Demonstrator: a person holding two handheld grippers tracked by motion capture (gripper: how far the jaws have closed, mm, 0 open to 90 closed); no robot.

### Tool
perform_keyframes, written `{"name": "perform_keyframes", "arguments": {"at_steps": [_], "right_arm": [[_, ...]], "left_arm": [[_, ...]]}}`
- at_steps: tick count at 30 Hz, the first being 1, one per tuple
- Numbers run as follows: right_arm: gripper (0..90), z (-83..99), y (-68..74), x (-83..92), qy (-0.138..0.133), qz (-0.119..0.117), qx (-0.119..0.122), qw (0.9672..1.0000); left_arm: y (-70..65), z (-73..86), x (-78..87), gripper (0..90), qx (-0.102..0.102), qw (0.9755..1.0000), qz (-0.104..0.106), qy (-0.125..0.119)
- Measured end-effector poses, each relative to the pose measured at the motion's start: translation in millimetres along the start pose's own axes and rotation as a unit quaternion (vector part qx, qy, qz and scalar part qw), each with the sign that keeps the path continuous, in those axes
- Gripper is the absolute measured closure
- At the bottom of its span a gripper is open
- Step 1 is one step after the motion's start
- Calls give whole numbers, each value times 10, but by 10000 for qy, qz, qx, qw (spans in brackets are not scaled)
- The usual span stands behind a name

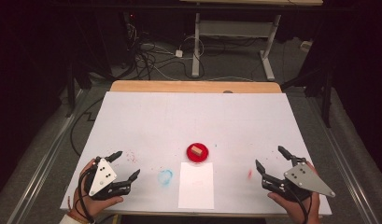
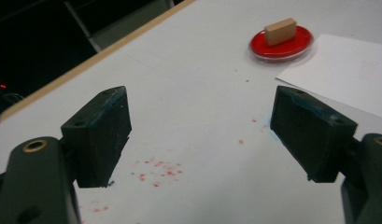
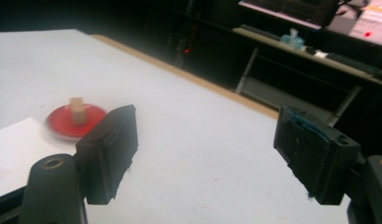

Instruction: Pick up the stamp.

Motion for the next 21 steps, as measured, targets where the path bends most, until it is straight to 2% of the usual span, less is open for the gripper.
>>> {"name": "perform_keyframes", "arguments": {"at_steps": [1, 3, 4, 6, 8, 10, 11, 16, 21], "right_arm": [[214, 8, 15, -3, 9, -20, 28, 10000], [216, 27, 37, -13, 75, -100, 59, 9999], [216, 34, 40, -17, 87, -109, 64, 9999], [223, 49, 57, -23, 143, -181, 82, 9997], [225, 60, 70, -33, 207, -243, 122, 9994], [225, 68, 78, -44, 268, -370, 156, 9988], [225, 72, 72, -58, 326, -382, 148, 9986], [222, 46, 49, -133, 521, -649, 112, 9965], [220, -11, 27, -257, 644, -782, 111, 9948]], "left_arm": [[-5, 19, -16, 191, -51, 10000, -9, 37], [-21, 68, -43, 208, -79, 9998, 147, 123], [-16, 91, -52, 222, -121, 9997, 129, 162], [-5, 118, -72, 222, 25, 9997, 182, 179], [18, 117, -85, 222, -20, 9997, 116, 198], [39, 111, -95, 222, 61, 9998, 136, 155], [47, 122, -101, 222, 30, 9997, 102, 199], [31, 151, -108, 214, 26, 9995, 144, 279], [20, 161, -120, 214, 0, 9994, 170, 289]]}}
Point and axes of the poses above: each handheld gripper's, and its own axes: x roughly backward along the jaws, z roughly out of its underside, y roughly to its left, the point moved 7 cm from there along -x, roughly forward along the jaws, and after that the axes turned 13 degrees about -y, right-handed, at the moved point
